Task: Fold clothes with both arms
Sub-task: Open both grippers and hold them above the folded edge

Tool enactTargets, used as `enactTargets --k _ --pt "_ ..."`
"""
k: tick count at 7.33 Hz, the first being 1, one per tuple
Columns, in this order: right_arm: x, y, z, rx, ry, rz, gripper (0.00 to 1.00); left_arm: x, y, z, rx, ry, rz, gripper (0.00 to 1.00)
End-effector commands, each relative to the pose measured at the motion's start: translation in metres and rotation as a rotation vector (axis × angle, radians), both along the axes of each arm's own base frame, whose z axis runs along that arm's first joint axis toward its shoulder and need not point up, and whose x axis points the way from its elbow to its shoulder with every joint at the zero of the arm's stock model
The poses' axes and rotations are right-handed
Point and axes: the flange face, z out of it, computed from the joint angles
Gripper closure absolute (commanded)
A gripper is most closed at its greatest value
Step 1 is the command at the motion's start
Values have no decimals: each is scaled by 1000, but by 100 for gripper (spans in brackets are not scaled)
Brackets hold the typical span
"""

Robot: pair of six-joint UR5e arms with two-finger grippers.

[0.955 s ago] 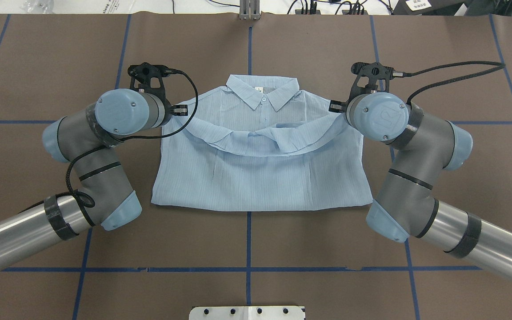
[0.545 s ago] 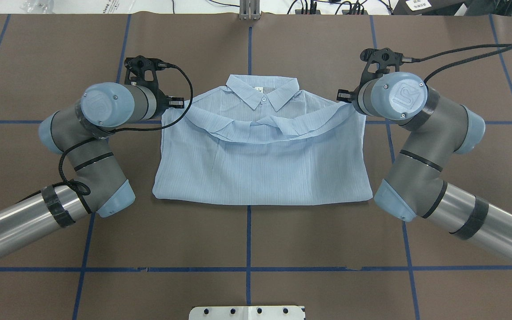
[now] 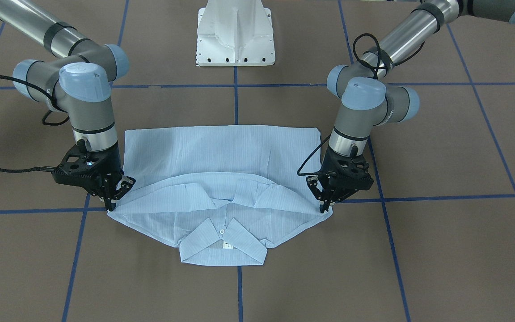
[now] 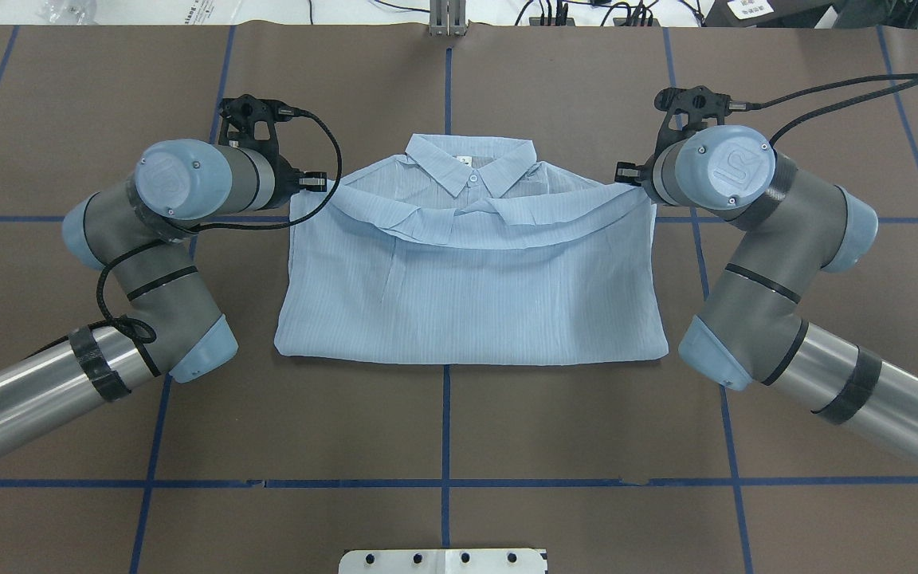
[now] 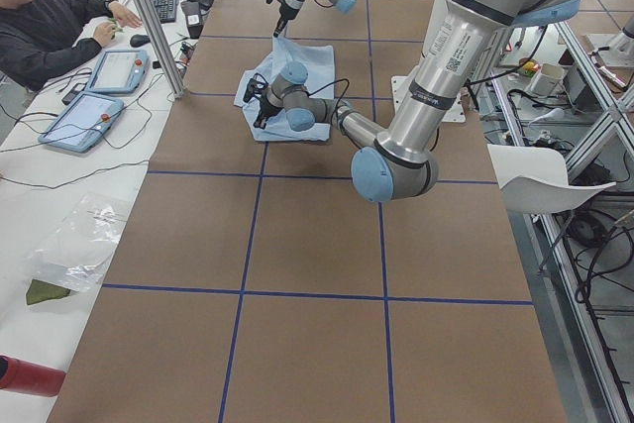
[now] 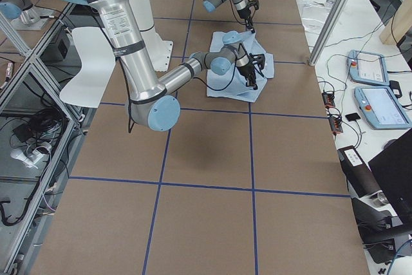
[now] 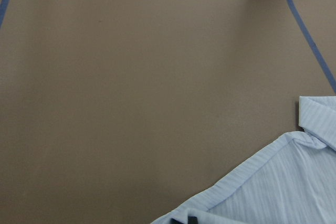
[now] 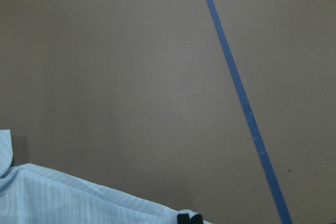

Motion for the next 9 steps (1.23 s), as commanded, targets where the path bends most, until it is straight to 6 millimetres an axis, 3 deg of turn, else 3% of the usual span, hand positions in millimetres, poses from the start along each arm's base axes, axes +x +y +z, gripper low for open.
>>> enactTargets --k 1,3,5,9 --pt "-1 0 -1 7 5 -8 100 0 -1 -1 0 3 -1 100" --pt "0 0 0 5 6 -5 100 -5 -4 -1 0 3 -7 100" --pt "0 -1 1 1 4 -2 79 -8 -7 0 0 1 -12 100" --pt "3 -4 -4 2 -6 10 79 -17 -14 1 -4 0 -24 100"
